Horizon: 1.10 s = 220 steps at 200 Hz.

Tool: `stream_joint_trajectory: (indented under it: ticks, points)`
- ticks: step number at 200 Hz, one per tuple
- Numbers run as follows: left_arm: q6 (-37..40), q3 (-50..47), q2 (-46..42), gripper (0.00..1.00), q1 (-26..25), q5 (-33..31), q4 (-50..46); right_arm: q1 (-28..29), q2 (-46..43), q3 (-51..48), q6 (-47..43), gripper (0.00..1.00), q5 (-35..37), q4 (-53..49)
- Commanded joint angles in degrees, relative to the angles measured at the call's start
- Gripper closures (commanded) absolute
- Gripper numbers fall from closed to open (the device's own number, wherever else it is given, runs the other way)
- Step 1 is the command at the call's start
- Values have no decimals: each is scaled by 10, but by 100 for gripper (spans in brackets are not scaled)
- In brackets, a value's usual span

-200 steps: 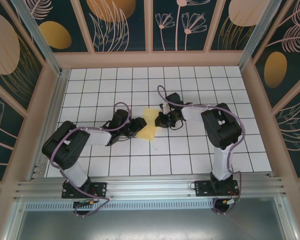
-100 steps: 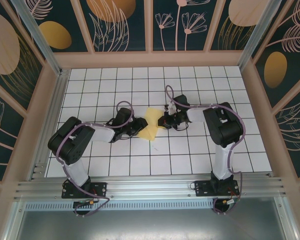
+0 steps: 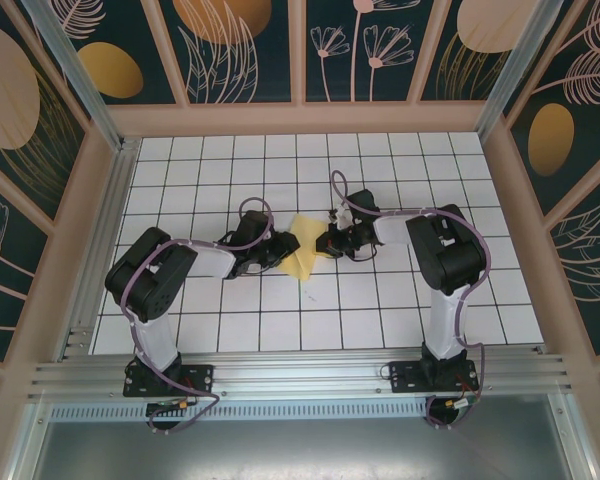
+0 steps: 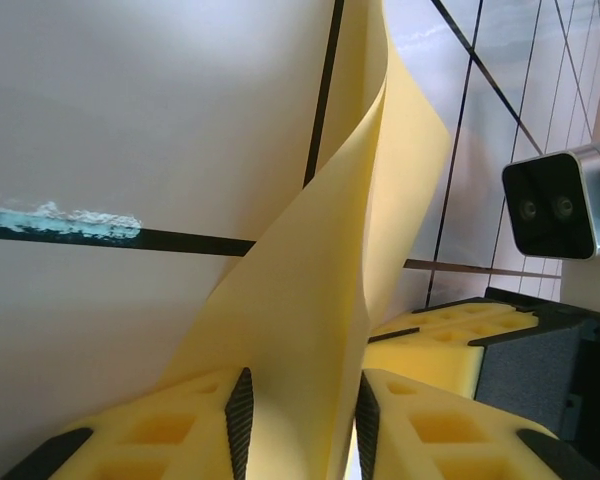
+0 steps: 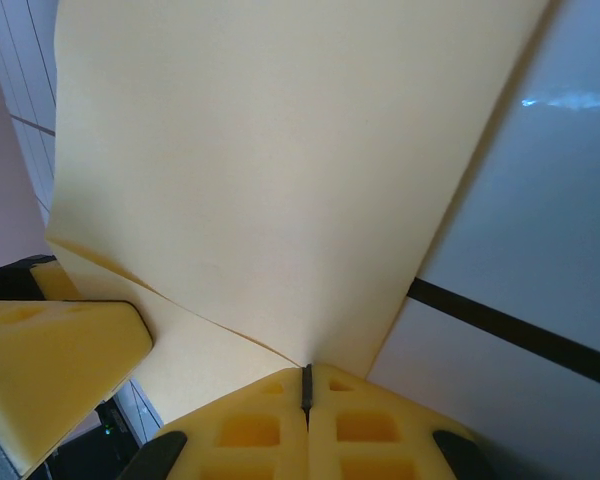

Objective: Fold a paper plane with a square sheet of paper (pick it up from the middle)
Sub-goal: Turn over the paper at the center of the table.

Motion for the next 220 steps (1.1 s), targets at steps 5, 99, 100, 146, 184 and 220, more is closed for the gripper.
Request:
stream_joint_trajectory:
  ticks: [5,99,100,146,184,220]
  points:
    - [26,8,-2,68,-4,-1,-22,-3,29,-10,-6,95,26,-34]
    - [61,19,-36,78,-3,-30,-75,-3,29,-10,-9,96,33,-37]
    - [61,19,-36,78,-3,-30,-75,-3,30,-10,-9,96,33,-38]
    - [55,26,-19,74,-4,-22,-68,-2,29,-10,-11,96,33,-38]
    - [40,27,-5,75,-4,0,-36,-2,32,-10,-11,95,33,-39]
    - [28,26,6,76,-4,8,-26,-2,33,-9,-12,95,32,-39]
